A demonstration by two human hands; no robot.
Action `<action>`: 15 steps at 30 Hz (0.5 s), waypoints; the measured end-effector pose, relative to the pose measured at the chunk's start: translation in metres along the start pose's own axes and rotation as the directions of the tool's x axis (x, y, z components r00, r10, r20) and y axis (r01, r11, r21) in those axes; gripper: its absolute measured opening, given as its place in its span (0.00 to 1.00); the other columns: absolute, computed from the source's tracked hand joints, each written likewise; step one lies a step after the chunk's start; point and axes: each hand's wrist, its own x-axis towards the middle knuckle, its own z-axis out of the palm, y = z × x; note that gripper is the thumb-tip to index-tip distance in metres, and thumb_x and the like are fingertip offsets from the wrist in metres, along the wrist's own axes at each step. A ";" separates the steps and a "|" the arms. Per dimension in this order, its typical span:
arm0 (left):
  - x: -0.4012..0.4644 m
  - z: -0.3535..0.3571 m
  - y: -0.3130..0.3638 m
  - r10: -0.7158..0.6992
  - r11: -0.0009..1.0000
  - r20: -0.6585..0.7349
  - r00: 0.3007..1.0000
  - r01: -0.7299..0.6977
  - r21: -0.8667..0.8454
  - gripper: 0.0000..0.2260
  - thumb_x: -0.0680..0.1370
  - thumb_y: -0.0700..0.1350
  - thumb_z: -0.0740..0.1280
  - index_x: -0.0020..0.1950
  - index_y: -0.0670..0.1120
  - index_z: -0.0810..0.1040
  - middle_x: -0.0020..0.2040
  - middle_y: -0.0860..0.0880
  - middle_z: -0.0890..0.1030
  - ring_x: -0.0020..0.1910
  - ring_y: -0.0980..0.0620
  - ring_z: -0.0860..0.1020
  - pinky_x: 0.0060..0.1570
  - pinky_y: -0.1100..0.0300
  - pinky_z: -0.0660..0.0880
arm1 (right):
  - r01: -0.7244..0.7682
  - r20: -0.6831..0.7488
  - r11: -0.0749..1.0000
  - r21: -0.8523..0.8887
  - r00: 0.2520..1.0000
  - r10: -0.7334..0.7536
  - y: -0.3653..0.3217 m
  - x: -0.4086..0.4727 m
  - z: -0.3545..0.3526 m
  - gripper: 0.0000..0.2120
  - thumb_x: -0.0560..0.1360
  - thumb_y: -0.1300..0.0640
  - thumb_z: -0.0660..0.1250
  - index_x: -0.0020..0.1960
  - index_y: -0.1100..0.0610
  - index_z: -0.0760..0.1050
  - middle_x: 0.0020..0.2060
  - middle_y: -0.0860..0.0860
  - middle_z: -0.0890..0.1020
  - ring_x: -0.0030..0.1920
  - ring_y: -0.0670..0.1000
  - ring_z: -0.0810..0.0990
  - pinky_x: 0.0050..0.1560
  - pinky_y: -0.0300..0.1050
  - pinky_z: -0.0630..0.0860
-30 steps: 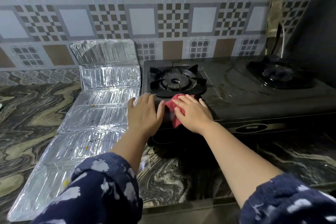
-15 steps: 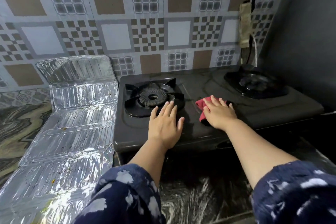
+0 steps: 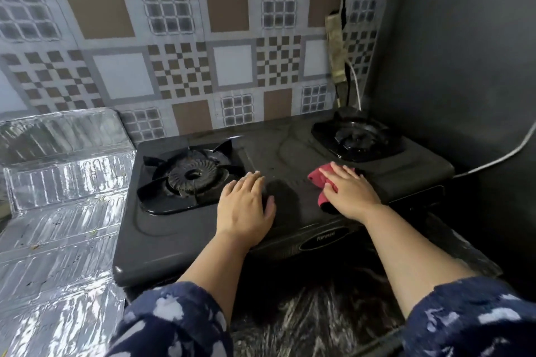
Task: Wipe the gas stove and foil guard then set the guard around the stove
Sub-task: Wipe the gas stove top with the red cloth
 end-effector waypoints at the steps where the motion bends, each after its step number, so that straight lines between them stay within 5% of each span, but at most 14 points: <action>1: 0.005 0.006 0.008 0.004 1.000 0.035 0.999 -0.003 -0.024 0.25 0.80 0.56 0.53 0.75 0.47 0.63 0.77 0.51 0.62 0.76 0.54 0.58 0.74 0.55 0.52 | -0.031 -0.010 1.000 -0.003 0.999 0.031 0.013 0.001 -0.003 0.24 0.80 0.48 0.49 0.75 0.43 0.55 0.78 0.46 0.52 0.77 0.50 0.49 0.76 0.53 0.45; 7: 0.027 0.026 0.034 0.088 0.995 0.089 0.992 -0.084 -0.044 0.26 0.81 0.58 0.51 0.76 0.48 0.62 0.78 0.52 0.61 0.77 0.55 0.56 0.76 0.56 0.50 | -0.146 -0.060 0.989 -0.028 0.988 0.144 0.066 0.014 -0.014 0.24 0.80 0.47 0.48 0.76 0.46 0.56 0.78 0.47 0.53 0.77 0.51 0.50 0.76 0.54 0.48; 15: 0.040 0.010 0.039 0.124 0.992 0.093 0.988 -0.124 -0.005 0.23 0.80 0.59 0.54 0.70 0.50 0.72 0.69 0.54 0.74 0.68 0.53 0.72 0.63 0.58 0.69 | -0.317 -0.068 0.948 -0.028 0.947 0.315 0.113 0.029 -0.031 0.25 0.80 0.47 0.46 0.76 0.49 0.54 0.78 0.50 0.52 0.77 0.54 0.49 0.76 0.58 0.46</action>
